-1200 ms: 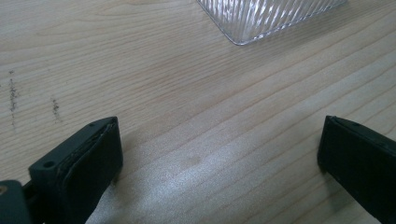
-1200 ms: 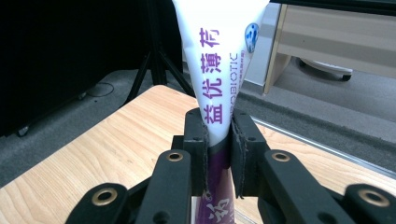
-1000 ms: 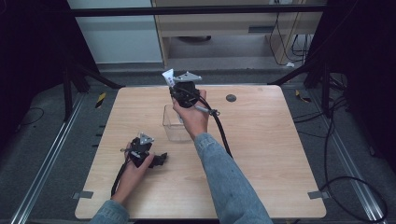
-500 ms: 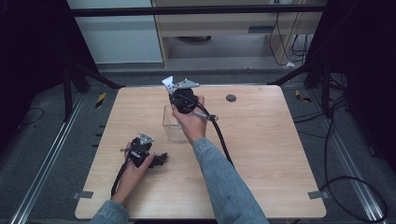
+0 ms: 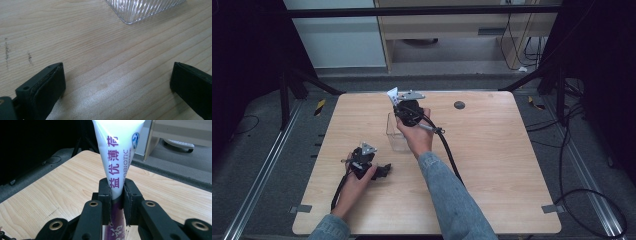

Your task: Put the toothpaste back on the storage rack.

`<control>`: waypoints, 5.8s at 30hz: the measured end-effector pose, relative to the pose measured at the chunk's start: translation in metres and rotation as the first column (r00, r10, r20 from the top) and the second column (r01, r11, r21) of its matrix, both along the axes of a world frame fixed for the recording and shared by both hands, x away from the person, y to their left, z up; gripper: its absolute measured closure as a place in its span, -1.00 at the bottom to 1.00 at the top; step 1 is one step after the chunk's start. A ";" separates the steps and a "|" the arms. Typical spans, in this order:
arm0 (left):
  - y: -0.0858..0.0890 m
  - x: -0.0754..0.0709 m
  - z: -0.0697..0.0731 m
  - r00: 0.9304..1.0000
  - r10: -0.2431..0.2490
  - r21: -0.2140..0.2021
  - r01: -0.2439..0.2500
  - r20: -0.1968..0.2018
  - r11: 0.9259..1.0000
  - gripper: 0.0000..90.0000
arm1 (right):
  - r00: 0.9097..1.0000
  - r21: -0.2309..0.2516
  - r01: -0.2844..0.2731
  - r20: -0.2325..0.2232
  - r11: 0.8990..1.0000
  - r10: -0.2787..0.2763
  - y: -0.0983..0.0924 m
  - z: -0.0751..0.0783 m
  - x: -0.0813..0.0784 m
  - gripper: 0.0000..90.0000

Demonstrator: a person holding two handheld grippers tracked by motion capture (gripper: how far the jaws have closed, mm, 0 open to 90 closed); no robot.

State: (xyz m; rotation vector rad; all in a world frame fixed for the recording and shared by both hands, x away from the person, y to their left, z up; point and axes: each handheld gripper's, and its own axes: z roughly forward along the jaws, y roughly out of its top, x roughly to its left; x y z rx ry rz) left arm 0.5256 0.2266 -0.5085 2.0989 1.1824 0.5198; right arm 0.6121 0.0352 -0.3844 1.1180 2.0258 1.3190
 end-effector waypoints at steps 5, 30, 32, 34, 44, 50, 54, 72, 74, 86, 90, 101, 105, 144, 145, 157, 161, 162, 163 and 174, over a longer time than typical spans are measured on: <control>0.000 0.000 0.000 1.000 0.001 -0.002 -0.001 -0.001 1.000 -1.00 | 1.000 -0.003 -0.003 -0.006 1.000 0.003 0.000 -0.003 -0.001 0.74; 0.000 0.000 0.000 1.000 0.000 -0.002 -0.001 -0.001 1.000 -1.00 | 0.999 -0.022 -0.020 -0.033 1.000 0.019 0.009 -0.012 -0.002 0.74; 0.000 0.000 0.000 1.000 0.001 -0.002 -0.001 -0.001 1.000 -1.00 | 0.999 -0.024 -0.019 -0.035 1.000 0.019 0.009 -0.012 -0.002 0.74; 0.000 0.000 0.000 1.000 0.001 -0.002 -0.001 -0.001 1.000 -1.00 | 0.999 -0.026 -0.019 -0.036 0.999 0.019 0.009 -0.013 -0.002 0.74; 0.000 0.000 0.000 1.000 0.001 -0.002 -0.001 -0.001 1.000 -1.00 | 0.999 -0.041 -0.026 -0.044 0.999 0.025 0.012 -0.015 -0.003 0.74; 0.000 0.000 0.000 1.000 0.001 -0.002 -0.001 -0.001 1.000 -1.00 | 0.999 -0.043 -0.027 -0.048 0.999 0.025 0.013 -0.016 -0.003 0.74; 0.000 0.000 0.000 1.000 0.001 -0.002 -0.001 -0.001 1.000 -1.00 | 0.998 -0.057 -0.030 -0.051 0.998 0.027 0.014 -0.017 -0.003 0.74; 0.000 0.000 0.000 1.000 0.001 -0.002 -0.001 -0.001 1.000 -1.00 | 0.997 -0.066 -0.033 -0.066 0.997 0.029 0.018 -0.020 -0.001 0.74; 0.000 0.000 0.000 1.000 0.001 -0.002 -0.001 -0.001 1.000 -1.00 | 0.997 -0.066 -0.034 -0.066 0.997 0.029 0.018 -0.020 0.000 0.74; 0.000 0.000 0.000 1.000 0.001 -0.002 -0.001 -0.001 1.000 -1.00 | 0.997 -0.066 -0.031 -0.076 0.997 0.026 0.020 -0.020 0.003 0.73; 0.000 0.000 0.000 1.000 0.000 -0.001 0.000 -0.001 1.000 -1.00 | 0.997 -0.071 -0.031 -0.078 0.997 0.026 0.021 -0.020 0.004 0.73; 0.000 0.000 0.000 1.000 0.000 0.000 0.000 0.000 1.000 -1.00 | 0.996 -0.064 -0.027 -0.085 0.998 0.021 0.025 -0.021 0.007 0.72; 0.000 0.000 0.000 1.000 0.000 0.000 0.000 0.000 1.000 -1.00 | 0.996 -0.068 -0.029 -0.083 0.997 0.024 0.025 -0.021 0.008 0.72; 0.000 0.000 0.000 1.000 -0.001 0.000 0.001 0.000 1.000 -1.00 | 0.995 -0.051 -0.038 -0.090 0.998 0.033 0.024 -0.017 0.006 0.57; 0.000 0.000 0.000 1.000 -0.001 0.000 0.001 0.000 1.000 -1.00 | 0.995 -0.052 -0.038 -0.090 0.998 0.033 0.024 -0.017 0.006 0.56; 0.000 0.000 0.000 1.000 -0.001 0.000 0.001 0.000 1.000 -1.00 | 0.996 -0.072 -0.042 -0.076 0.997 0.037 0.021 -0.009 0.001 0.53; 0.000 0.000 0.000 1.000 0.000 -0.001 0.000 0.000 1.000 -1.00 | 0.997 -0.082 -0.043 -0.074 0.996 0.037 0.018 -0.007 -0.001 0.52; 0.000 0.000 0.000 1.000 0.000 -0.001 0.000 0.000 1.000 -1.00 | 0.997 -0.082 -0.043 -0.074 0.996 0.037 0.018 -0.007 -0.001 0.52; 0.000 0.000 0.000 1.000 0.000 -0.001 0.000 0.000 1.000 -1.00 | 0.997 -0.083 -0.043 -0.072 0.996 0.037 0.017 -0.006 -0.002 0.52; 0.000 0.000 0.000 1.000 -0.001 -0.001 0.001 0.000 1.000 -1.00 | 0.997 -0.084 -0.046 -0.072 0.995 0.040 0.013 -0.002 -0.005 0.46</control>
